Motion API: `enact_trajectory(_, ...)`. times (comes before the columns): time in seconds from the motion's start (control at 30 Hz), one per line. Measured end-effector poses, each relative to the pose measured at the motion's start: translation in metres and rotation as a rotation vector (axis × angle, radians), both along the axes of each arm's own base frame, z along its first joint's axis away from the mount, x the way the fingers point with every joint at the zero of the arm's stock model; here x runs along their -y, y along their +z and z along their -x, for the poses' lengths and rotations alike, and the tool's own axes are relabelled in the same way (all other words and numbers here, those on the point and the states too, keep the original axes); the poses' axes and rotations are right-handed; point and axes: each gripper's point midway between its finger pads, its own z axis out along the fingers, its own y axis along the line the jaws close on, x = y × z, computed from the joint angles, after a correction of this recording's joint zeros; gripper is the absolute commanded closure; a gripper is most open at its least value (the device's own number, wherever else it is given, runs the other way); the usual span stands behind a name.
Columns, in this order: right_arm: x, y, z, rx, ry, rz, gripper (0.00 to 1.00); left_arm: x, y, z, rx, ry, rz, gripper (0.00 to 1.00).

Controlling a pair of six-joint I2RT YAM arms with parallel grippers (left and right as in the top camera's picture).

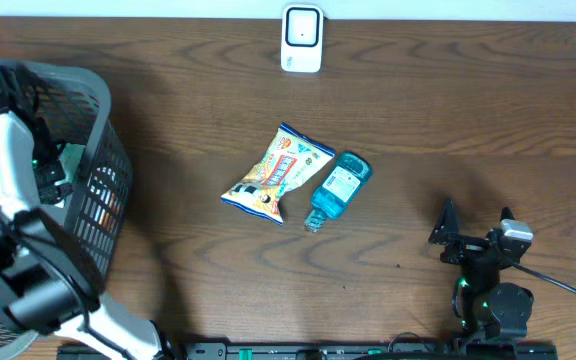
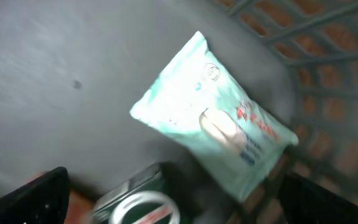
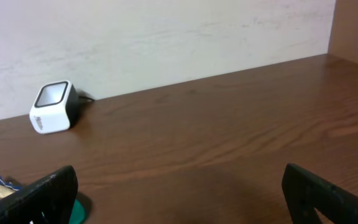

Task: Scan the item barcode
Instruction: 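Reach the left gripper into the basket and grasp the green wipes pack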

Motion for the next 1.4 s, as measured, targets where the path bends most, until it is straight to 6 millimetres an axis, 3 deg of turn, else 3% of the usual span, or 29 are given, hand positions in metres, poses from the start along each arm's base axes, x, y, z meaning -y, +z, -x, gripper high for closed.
enact_trajectory(0.2, 0.000, 0.000, 0.000, 0.000, 0.000, 0.000, 0.01, -0.012, -0.044, -0.020, 0.015, 0.089, 0.016, 0.02)
enact_trajectory(0.4, 0.000, 0.000, 0.000, 0.000, 0.000, 0.000, 0.01, -0.017, -0.071, -0.026, 0.003, 0.118, 0.026, 0.02)
enact_trajectory(0.43, 0.000, 0.000, 0.000, 0.000, 0.000, 0.000, 0.01, -0.017, -0.073, -0.026, 0.002, 0.119, 0.026, 0.06)
enact_trajectory(0.53, 0.000, 0.000, 0.000, 0.000, 0.000, 0.000, 0.01, -0.017, -0.074, -0.026, -0.003, 0.115, 0.026, 0.47)
enact_trajectory(0.67, 0.000, 0.000, 0.000, 0.000, 0.000, 0.000, 0.01, -0.017, -0.074, -0.023, -0.026, 0.076, 0.027, 0.69)
enact_trajectory(0.8, 0.000, 0.000, 0.000, 0.000, 0.000, 0.000, 0.01, -0.016, -0.071, -0.019, -0.065, 0.012, 0.028, 0.86)
enact_trajectory(1.0, 0.000, 0.000, 0.000, 0.000, 0.000, 0.000, 0.01, -0.017, -0.056, -0.013, -0.077, -0.077, 0.023, 0.92)
enact_trajectory(1.07, 0.000, 0.000, 0.000, 0.000, 0.000, 0.000, 0.01, -0.018, -0.042, -0.012, -0.061, -0.111, 0.008, 0.92)
enact_trajectory(1.17, 0.000, 0.000, 0.000, 0.000, 0.000, 0.000, 0.01, -0.021, 0.004, -0.011, 0.017, -0.155, -0.055, 0.92)
enact_trajectory(1.2, 0.000, 0.000, 0.000, 0.000, 0.000, 0.000, 0.01, -0.022, 0.021, -0.010, 0.049, -0.163, -0.082, 0.92)
enact_trajectory(1.23, 0.000, 0.000, 0.000, 0.000, 0.000, 0.000, 0.01, -0.022, 0.041, -0.008, 0.084, -0.174, -0.112, 0.74)
enact_trajectory(1.27, 0.000, 0.000, 0.000, 0.000, 0.000, 0.000, 0.01, -0.021, 0.057, -0.006, 0.114, -0.179, -0.136, 0.44)
enact_trajectory(1.3, 0.000, 0.000, 0.000, 0.000, 0.000, 0.000, 0.01, -0.019, 0.071, -0.004, 0.138, -0.190, -0.159, 0.22)
enact_trajectory(1.4, 0.000, 0.000, 0.000, 0.000, 0.000, 0.000, 0.01, -0.016, 0.106, 0.004, 0.206, -0.194, -0.213, 0.00)
